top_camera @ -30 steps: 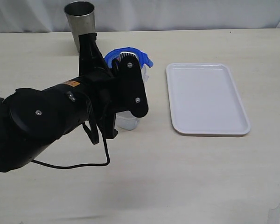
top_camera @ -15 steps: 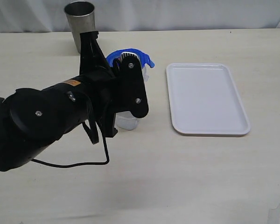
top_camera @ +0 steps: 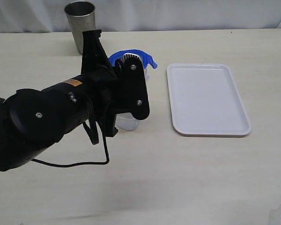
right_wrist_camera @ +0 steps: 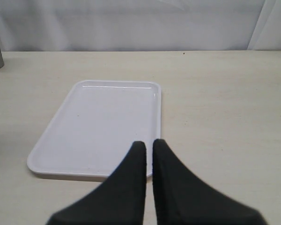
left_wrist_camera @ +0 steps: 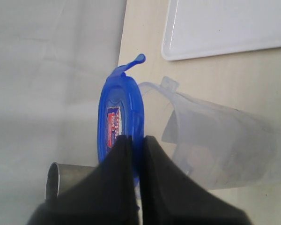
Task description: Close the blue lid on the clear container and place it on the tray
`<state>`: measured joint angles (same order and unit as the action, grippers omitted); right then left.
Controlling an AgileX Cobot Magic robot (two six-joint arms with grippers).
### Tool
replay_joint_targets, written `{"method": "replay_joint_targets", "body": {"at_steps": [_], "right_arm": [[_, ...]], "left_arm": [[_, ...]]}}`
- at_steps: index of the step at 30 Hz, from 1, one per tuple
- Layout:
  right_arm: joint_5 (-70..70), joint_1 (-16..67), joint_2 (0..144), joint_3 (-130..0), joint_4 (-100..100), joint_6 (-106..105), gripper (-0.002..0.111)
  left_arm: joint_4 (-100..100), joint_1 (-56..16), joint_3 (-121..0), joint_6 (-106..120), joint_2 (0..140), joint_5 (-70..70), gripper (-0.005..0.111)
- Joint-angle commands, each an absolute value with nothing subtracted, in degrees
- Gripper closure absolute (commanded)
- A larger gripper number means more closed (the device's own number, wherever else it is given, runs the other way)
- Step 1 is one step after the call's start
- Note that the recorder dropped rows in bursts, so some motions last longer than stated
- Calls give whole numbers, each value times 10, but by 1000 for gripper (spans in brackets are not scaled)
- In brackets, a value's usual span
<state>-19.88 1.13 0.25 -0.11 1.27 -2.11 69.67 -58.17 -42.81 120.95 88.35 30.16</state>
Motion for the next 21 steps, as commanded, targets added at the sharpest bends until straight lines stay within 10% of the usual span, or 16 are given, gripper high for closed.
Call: {"method": "replay_joint_targets", "body": {"at_steps": [1, 21], "right_arm": [[-198, 8, 0, 0, 8, -21, 103], [-198, 8, 0, 0, 8, -21, 103]], "left_arm": [[683, -587, -418, 1228, 880, 306, 107], [639, -587, -402, 1228, 880, 321, 107]]}}
